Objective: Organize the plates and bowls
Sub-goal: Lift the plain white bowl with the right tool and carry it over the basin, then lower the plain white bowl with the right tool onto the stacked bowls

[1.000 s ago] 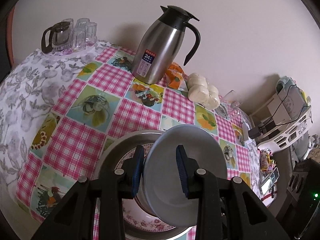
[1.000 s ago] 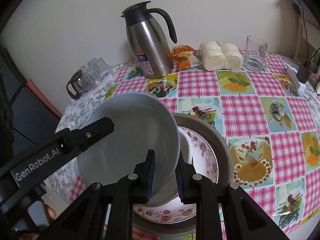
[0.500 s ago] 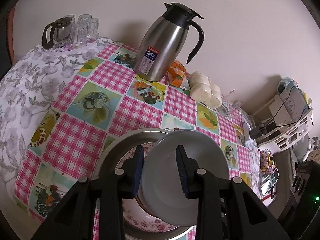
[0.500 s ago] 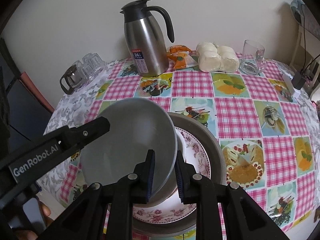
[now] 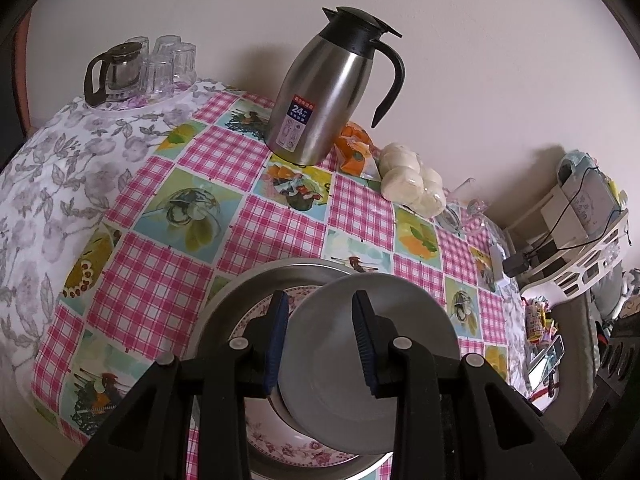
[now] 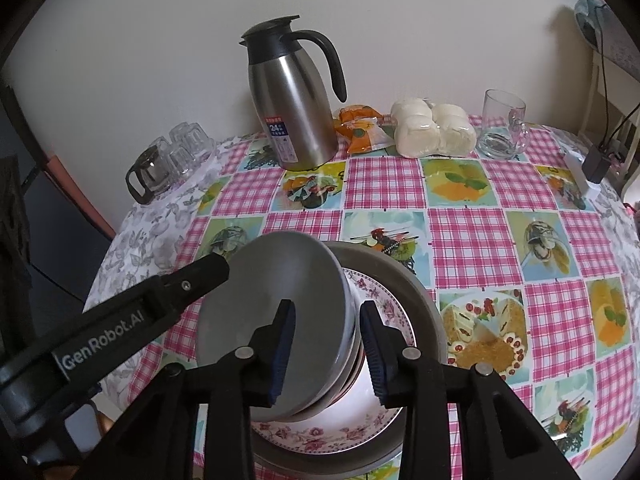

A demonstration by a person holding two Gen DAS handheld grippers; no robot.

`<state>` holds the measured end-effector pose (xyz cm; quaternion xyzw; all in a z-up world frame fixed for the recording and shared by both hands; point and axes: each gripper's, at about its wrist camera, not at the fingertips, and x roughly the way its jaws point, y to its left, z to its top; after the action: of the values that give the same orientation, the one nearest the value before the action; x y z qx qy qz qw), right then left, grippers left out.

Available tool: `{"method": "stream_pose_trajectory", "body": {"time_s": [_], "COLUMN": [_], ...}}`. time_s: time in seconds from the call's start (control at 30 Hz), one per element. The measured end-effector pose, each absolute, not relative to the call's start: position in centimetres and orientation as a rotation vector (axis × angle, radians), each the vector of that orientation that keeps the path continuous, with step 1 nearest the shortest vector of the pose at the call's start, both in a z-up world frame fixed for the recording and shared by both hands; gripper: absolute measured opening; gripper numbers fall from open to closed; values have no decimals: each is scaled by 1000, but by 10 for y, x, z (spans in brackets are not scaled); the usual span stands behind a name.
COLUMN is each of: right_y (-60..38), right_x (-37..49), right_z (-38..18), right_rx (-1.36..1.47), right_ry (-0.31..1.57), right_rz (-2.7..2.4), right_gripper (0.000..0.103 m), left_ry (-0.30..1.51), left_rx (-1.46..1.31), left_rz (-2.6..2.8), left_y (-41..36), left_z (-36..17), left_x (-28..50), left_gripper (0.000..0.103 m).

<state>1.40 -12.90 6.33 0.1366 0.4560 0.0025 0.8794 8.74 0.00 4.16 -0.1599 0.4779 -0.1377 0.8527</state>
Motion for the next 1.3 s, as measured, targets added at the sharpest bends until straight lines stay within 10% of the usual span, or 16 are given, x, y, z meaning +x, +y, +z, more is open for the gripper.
{"method": "stream_pose_trajectory", "body": {"time_s": [0.73, 1.3], "right_y": [-163, -157], "right_x": [26, 21], "right_z": [25, 44], "right_rx": [426, 306], "right_ry": [1031, 988], "right_rz": [-25, -68], "right_gripper": [51, 69], "left_ry": [1026, 1018], "left_rx": [-347, -277], "left_rz": [-237, -135], "left_y": [7, 12], "left_z": [36, 40], "left_x": [91, 90], "left_gripper": [36, 74]}}
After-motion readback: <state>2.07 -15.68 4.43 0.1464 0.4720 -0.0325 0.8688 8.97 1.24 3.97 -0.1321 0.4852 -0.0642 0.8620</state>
